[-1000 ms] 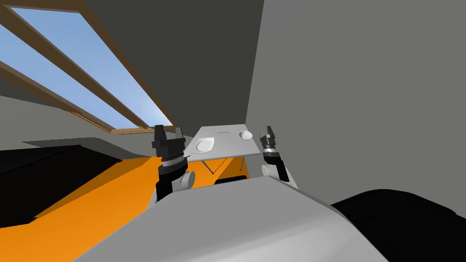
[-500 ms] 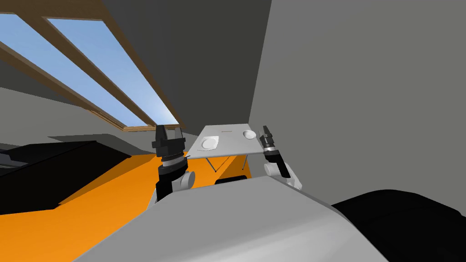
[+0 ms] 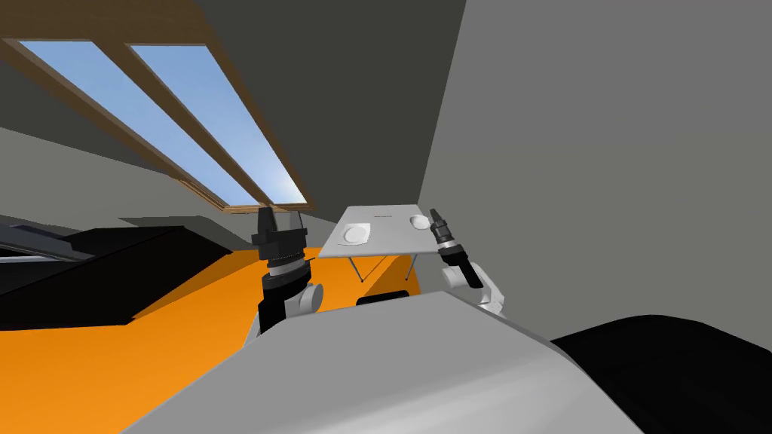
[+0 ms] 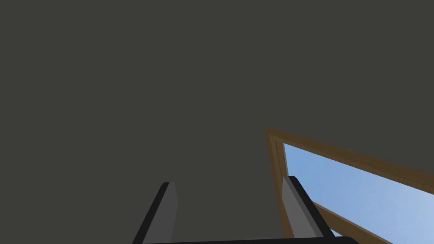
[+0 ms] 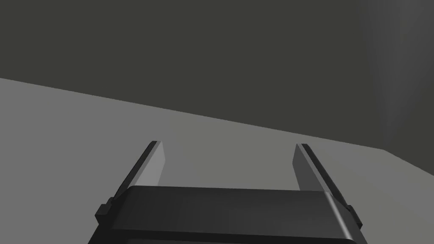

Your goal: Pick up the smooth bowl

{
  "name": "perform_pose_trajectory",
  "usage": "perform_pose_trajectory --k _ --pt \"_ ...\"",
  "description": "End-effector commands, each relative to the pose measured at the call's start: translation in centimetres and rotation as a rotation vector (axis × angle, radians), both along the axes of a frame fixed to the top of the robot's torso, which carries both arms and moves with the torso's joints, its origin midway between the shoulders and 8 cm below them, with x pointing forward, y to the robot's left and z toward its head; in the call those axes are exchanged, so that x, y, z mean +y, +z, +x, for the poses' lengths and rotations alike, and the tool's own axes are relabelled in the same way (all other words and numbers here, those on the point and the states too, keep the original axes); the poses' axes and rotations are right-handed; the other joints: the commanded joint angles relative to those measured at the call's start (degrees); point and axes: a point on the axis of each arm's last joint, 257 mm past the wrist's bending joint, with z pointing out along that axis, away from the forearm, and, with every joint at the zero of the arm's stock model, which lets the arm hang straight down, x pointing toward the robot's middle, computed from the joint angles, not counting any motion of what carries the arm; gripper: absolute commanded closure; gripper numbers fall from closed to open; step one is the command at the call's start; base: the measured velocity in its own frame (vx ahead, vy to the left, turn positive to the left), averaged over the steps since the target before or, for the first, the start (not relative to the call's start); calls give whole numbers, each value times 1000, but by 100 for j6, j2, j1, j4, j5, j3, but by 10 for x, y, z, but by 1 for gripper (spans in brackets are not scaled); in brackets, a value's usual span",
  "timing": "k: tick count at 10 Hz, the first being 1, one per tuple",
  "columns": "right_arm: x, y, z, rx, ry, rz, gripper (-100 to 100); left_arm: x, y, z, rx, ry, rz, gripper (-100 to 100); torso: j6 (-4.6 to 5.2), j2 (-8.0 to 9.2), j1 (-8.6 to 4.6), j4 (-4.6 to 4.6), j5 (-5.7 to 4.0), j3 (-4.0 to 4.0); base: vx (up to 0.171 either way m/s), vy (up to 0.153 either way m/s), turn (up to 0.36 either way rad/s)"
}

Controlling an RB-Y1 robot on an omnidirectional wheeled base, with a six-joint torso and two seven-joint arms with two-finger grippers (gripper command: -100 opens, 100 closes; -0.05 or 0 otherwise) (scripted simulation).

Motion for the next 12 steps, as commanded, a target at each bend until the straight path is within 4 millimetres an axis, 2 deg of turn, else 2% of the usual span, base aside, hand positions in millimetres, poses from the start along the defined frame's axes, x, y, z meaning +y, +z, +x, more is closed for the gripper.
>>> perform_pose_trajectory --k 1,7,10,11,12 --pt "-1 -6 8 7 -2 -94 -100 0 0 0 0 0 0 0 0 0 0 0 0 0 -44 114 127" --pt "-10 -21 22 33 2 -346 -100 0 0 0 0 0 0 0 0 -3 0 -1 0 -2 -19 74 88" --pt "-22 -37 31 55 -7 -508 -100 0 0 0 0 0 0 0 2 -6 -10 -1 -2 -3 -12 66 94" --pt "-22 -36 31 55 -5 -515 -100 0 0 0 0 0 0 0 0 -5 -9 -1 -2 -3 -14 49 56" --pt "-30 -45 35 69 -10 -599 -100 0 0 0 0 0 0 0 4 -4 -14 -1 -3 -2 -12 56 111"
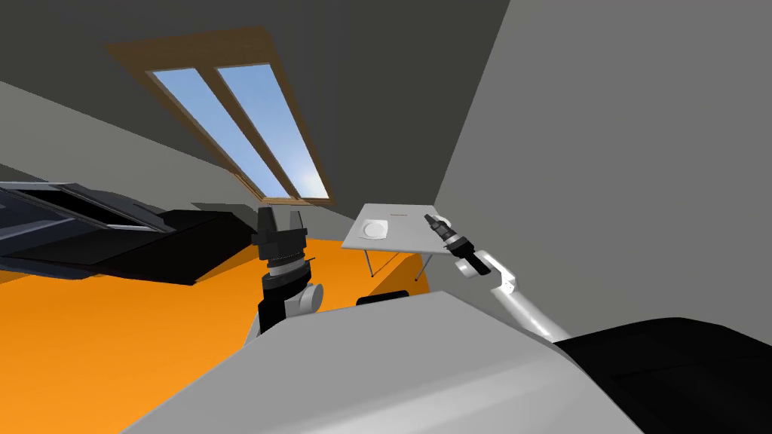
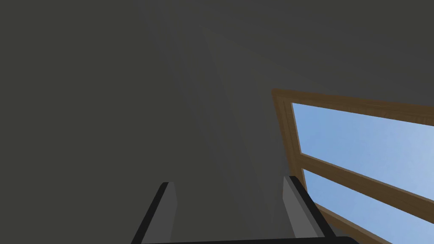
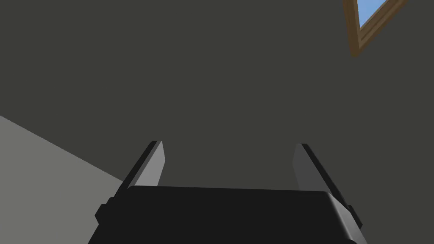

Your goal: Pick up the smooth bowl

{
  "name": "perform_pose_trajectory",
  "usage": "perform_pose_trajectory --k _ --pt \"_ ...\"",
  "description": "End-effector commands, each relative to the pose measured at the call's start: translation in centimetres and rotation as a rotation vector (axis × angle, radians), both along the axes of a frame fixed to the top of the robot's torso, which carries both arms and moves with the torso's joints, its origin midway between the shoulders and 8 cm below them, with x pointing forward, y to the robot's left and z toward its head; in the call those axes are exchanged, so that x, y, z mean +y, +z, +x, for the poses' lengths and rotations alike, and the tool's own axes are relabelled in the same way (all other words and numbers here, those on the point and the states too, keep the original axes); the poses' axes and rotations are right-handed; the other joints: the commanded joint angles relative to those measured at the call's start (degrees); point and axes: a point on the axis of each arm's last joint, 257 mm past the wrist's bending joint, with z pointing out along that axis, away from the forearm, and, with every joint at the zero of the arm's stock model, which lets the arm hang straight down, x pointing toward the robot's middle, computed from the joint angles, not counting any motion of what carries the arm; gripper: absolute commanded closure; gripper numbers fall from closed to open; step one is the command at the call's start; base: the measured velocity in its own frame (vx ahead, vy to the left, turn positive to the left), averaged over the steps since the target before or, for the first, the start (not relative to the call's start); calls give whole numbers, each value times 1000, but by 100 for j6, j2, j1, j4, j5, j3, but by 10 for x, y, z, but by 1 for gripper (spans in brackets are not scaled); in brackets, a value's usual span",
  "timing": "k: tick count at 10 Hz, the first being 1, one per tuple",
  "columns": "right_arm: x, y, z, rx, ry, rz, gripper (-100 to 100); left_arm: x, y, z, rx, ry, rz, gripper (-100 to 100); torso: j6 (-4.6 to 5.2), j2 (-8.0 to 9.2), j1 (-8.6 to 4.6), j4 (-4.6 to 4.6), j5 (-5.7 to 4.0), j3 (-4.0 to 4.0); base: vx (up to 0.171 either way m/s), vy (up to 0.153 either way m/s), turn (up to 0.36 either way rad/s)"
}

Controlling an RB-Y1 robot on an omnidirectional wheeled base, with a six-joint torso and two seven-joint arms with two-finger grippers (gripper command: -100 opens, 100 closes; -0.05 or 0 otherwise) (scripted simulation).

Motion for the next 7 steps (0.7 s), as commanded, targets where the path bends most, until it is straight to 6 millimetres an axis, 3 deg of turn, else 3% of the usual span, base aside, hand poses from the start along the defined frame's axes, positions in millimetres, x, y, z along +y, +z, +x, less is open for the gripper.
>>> perform_pose_trajectory --k 1,4,7 --pt "-9 -14 5 13 -7 -121 -100 0 0 0 0 0 0 0 0 0 0 0 0 0 -9 80 170" --pt "-24 -27 8 39 -13 -229 -100 0 0 0 0 0 0 0 0 -2 2 0 0 -1 -8 54 87" --pt "-52 -50 10 81 -24 -415 -100 0 0 0 0 0 0 0 -1 -6 2 -1 0 -3 1 52 137"
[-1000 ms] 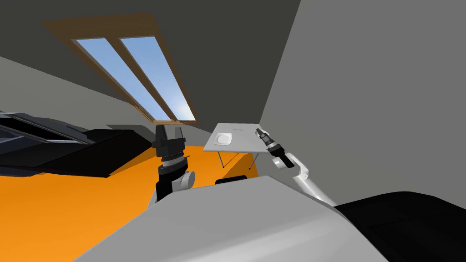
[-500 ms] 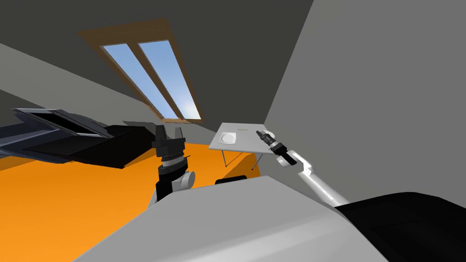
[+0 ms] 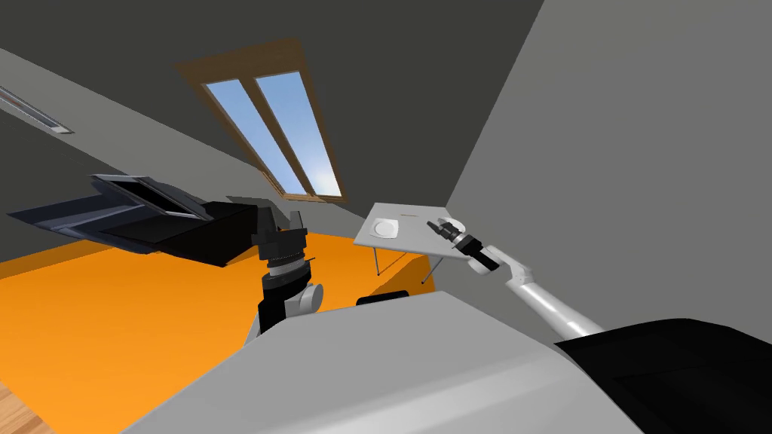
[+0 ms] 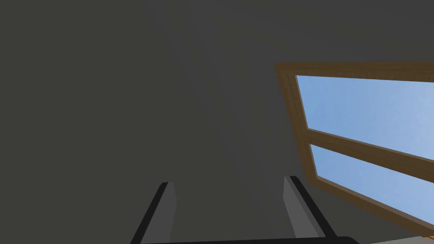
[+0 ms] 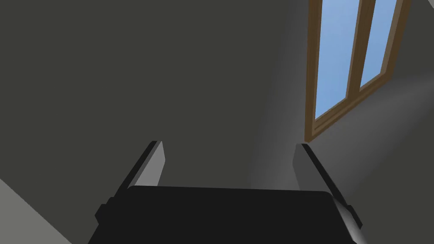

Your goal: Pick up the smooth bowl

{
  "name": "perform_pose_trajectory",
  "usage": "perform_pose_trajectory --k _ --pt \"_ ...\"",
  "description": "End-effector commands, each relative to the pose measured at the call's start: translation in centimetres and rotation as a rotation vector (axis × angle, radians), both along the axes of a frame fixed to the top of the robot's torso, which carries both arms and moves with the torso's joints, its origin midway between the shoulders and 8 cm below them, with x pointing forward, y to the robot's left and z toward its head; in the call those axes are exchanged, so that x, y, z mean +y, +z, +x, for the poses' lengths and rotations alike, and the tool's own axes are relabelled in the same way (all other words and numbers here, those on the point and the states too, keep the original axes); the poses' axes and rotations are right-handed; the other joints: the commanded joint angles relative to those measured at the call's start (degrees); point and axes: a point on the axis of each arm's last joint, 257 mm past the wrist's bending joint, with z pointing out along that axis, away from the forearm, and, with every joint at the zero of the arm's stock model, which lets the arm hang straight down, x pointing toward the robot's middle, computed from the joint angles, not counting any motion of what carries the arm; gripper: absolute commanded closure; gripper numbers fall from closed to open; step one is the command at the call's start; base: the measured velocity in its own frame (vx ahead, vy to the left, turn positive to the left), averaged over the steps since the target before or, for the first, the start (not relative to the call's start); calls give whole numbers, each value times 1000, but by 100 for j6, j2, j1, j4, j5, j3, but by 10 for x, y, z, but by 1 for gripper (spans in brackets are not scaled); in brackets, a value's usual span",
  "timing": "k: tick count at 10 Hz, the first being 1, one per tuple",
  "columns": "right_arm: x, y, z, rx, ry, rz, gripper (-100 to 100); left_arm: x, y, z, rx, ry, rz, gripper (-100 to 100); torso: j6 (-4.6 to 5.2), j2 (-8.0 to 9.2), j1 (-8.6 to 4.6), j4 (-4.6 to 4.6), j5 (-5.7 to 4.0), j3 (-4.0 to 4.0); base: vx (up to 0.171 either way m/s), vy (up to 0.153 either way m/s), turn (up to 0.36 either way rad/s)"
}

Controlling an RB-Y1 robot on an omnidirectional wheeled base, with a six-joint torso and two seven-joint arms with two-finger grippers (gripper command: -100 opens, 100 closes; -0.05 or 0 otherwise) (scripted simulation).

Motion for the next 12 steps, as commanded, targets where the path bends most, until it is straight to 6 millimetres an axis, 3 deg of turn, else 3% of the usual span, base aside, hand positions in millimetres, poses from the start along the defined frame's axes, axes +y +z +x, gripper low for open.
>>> perform_pose_trajectory --k 1,6,8,9,10,11,12 --pt "-19 -16 -1 30 -8 -111 -100 0 0 0 0 0 0 0 0 0 0 0 0 0 1 36 106" --pt "-59 -43 -6 95 -19 -308 -100 0 0 0 0 0 0 0 -2 -1 -12 0 -3 -1 4 19 98" --pt "-95 -67 -18 158 -19 -479 -100 0 0 0 0 0 0 0 -2 -1 -13 0 -3 0 11 14 190" --pt "-103 -67 -18 166 -24 -495 -100 0 0 0 0 0 0 0 -4 -5 -13 -1 -4 -3 14 4 66" --pt "-125 -78 -26 205 -24 -583 -100 0 0 0 0 0 0 0 3 -3 -16 -1 -4 -2 12 5 107" --pt "-126 -77 -26 206 -24 -586 -100 0 0 0 0 0 0 0 -1 -2 -16 -1 -5 -1 9 0 68" --pt "-147 -86 -35 244 -19 -673 -100 0 0 0 0 0 0 0 2 -1 -18 0 -5 0 11 -2 133"
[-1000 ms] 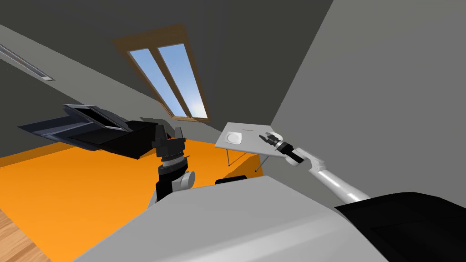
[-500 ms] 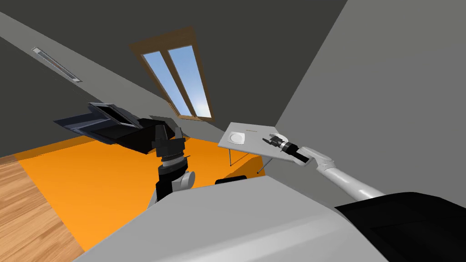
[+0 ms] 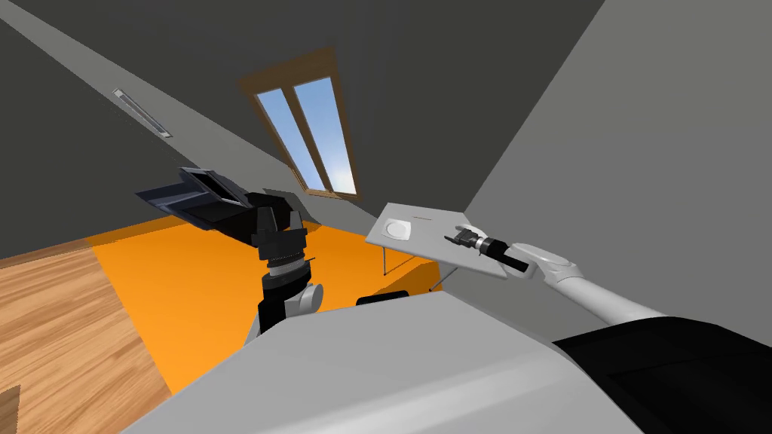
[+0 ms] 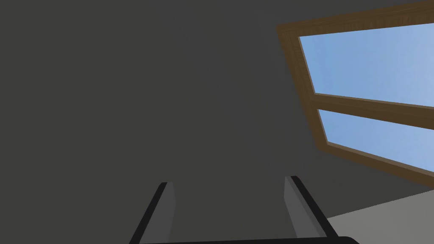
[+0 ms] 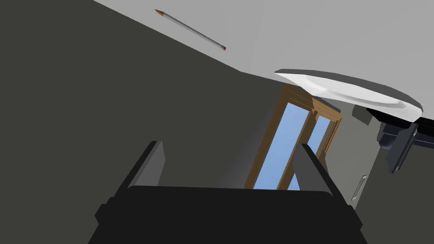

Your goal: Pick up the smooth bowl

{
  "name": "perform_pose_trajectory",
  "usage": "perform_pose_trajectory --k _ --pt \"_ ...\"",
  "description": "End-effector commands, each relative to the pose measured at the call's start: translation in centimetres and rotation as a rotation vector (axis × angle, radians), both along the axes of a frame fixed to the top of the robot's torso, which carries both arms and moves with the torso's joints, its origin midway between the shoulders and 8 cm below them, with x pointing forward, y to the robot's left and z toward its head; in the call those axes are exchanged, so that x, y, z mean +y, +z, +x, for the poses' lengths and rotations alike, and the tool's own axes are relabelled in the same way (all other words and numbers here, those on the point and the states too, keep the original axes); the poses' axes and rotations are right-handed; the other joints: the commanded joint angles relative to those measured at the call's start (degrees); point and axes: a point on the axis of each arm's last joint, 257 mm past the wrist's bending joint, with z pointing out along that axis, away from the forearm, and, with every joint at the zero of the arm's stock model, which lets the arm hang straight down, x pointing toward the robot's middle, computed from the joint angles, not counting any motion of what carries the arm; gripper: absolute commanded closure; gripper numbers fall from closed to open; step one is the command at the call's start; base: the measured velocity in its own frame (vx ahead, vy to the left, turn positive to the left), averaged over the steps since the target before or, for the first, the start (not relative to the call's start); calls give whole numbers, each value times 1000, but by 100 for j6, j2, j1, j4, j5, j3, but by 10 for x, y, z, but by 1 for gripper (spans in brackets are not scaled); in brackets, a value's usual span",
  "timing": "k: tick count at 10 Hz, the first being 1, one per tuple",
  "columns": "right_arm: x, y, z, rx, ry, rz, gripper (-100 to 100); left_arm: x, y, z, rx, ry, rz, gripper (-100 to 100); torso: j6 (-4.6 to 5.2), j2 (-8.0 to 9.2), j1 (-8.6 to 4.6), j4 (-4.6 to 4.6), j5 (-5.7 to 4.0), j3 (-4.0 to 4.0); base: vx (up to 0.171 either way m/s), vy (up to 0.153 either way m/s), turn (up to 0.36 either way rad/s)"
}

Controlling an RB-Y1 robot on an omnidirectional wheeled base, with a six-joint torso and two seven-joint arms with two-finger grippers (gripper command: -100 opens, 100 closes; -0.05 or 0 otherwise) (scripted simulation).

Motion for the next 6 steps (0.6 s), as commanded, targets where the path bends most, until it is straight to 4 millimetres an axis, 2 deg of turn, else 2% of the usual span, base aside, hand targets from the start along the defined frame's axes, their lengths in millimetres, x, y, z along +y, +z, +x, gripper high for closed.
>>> perform_pose_trajectory --k 1,2,3,4,5,6 --pt "-16 -4 -4 22 -2 -46 -100 0 0 0 0 0 0 0 0 0 0 0 0 0 9 -7 68" --pt "-36 -11 -14 63 3 -127 -100 0 0 0 0 0 0 0 2 0 -1 0 -1 0 10 -6 118" --pt "-39 -13 -15 66 -4 -129 -100 0 0 0 0 0 0 0 0 -1 -1 0 0 0 10 -7 80" --pt "-60 -20 -26 109 0 -206 -100 0 0 0 0 0 0 0 2 0 -2 0 -1 0 10 -7 141" --pt "-63 -20 -27 111 -4 -208 -100 0 0 0 0 0 0 0 0 0 -2 0 -1 0 8 -12 49" --pt "-81 -26 -39 154 4 -279 -100 0 0 0 0 0 0 0 3 0 -3 0 -2 0 6 -11 109"
